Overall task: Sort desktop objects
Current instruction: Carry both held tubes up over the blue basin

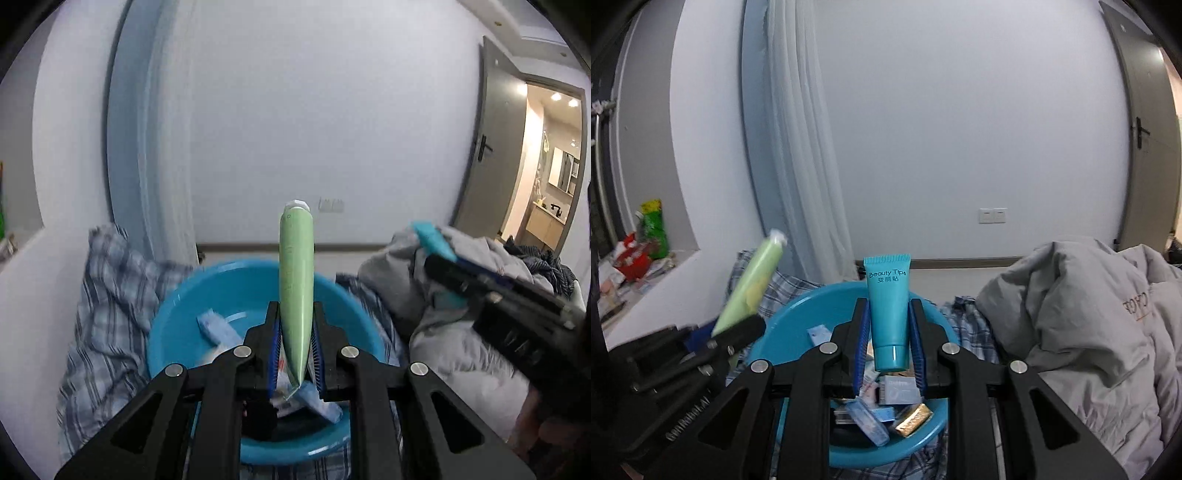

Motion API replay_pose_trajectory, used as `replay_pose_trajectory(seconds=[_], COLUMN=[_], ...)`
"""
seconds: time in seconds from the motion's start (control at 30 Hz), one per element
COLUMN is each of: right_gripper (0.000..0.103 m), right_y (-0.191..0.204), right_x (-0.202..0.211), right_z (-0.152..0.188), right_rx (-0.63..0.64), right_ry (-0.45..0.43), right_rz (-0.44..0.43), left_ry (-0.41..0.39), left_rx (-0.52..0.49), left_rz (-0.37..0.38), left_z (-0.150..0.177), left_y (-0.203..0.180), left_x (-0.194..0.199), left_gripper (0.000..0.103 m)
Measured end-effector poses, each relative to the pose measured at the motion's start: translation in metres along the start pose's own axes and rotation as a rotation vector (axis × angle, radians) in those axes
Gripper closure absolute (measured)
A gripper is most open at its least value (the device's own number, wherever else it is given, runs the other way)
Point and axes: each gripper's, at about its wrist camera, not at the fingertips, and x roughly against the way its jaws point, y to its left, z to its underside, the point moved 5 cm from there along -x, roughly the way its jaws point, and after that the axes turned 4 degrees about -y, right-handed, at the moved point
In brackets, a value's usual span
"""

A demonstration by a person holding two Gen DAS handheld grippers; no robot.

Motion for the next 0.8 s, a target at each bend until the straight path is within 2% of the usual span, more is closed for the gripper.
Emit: replay_pose_trajectory(seconds=[0.27,0.33,0.4,0.53,0.67,0.8], right_gripper=[0.083,0.083,0.083,0.083,0.083,0.083], right_y=[0.012,0.015,0.019,0.020,0.014,0.006], right_x=[-0.015,-0.024,-0.033,-0.052,-0.072,-0.087], right_z=[0.014,0.021,0.029,0.046,0.064,0.080], right_rx=[0.025,0.029,0.034,0.055,0.036,0.021], right_ry=[0.010,0.030,0.052,0.095,0.158,0.219], right_rz=[-0.029,-0.036,-0.041,-0.039,-0.036,-0.027], left_ry=[0.044,0.056,0.101,0.150,0.176,0.231], left_rx=[0.029,0.027,0.033,0.077,0.053,0.091], left_rz=[-0.033,-0.051,-0.073,-0.048,-0.065,-0.071], left_z=[0.020,0.025,0.034,0.048,0.058,0.077], left_y=[0.019,0.026,0.033,0.041,0.043,0.050], left_x=[-0.013,-0.022,-0.035,-0.049,-0.063,-0.084], left_gripper=[0.087,0.087,0.087,0.087,0.087,0.087])
